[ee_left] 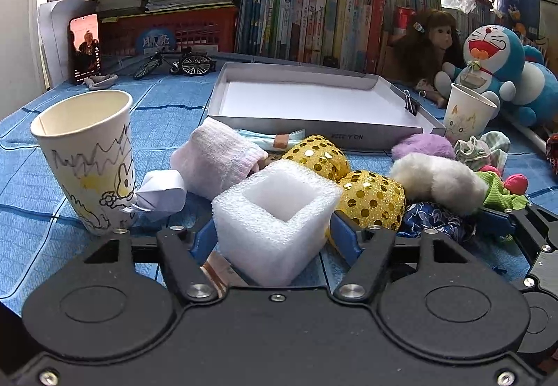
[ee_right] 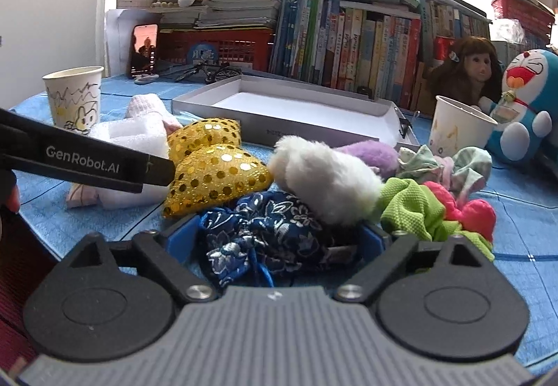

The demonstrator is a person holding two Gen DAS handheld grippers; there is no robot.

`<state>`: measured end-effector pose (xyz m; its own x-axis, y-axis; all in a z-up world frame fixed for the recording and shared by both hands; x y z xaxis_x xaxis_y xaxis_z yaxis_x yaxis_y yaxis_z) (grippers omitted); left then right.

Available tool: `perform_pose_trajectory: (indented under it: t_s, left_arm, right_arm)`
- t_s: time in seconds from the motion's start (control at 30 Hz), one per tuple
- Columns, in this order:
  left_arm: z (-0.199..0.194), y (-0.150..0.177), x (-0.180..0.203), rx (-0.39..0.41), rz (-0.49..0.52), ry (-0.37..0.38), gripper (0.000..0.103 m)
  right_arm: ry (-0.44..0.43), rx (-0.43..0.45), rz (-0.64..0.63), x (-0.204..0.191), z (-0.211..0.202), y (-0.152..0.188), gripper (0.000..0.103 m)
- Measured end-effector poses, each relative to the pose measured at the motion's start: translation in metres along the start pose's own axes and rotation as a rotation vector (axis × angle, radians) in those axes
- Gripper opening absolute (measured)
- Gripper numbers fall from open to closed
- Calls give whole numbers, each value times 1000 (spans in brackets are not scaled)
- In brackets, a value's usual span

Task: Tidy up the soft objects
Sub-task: 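Grasp the white foam cube with the left tool while the right tool grasps the blue floral pouch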

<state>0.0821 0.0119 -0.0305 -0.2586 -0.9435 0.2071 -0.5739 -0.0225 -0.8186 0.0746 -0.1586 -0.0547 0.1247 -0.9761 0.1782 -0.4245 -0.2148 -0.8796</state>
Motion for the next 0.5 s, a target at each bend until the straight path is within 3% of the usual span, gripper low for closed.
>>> perform_pose_trajectory:
  t_s: [0.17,0.33,0.5]
  left_arm:
    - [-7,-1,4,12,5,9,65]
    - [-17,-9,8,42,8,21,64]
    - [-27,-18,10,68,9,25,64]
  right_arm:
    - [-6,0,25,5,-5,2,77]
    - [0,7,66,13,-15,-3,58]
    - [-9,10,85,17,-22,-8,52]
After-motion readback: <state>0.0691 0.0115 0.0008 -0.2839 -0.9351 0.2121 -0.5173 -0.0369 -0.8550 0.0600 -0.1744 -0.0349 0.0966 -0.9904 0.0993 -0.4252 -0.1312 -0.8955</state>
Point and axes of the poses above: each gripper's, at about its wrist camera, not at the fingertips, and z roughly the way its jaws point, x to its right, y to its underside, the point moved 7 cm from there along z, roughly the way its jaws point, and after that the axes turned 14 degrees about y, right-handed, at the moved point
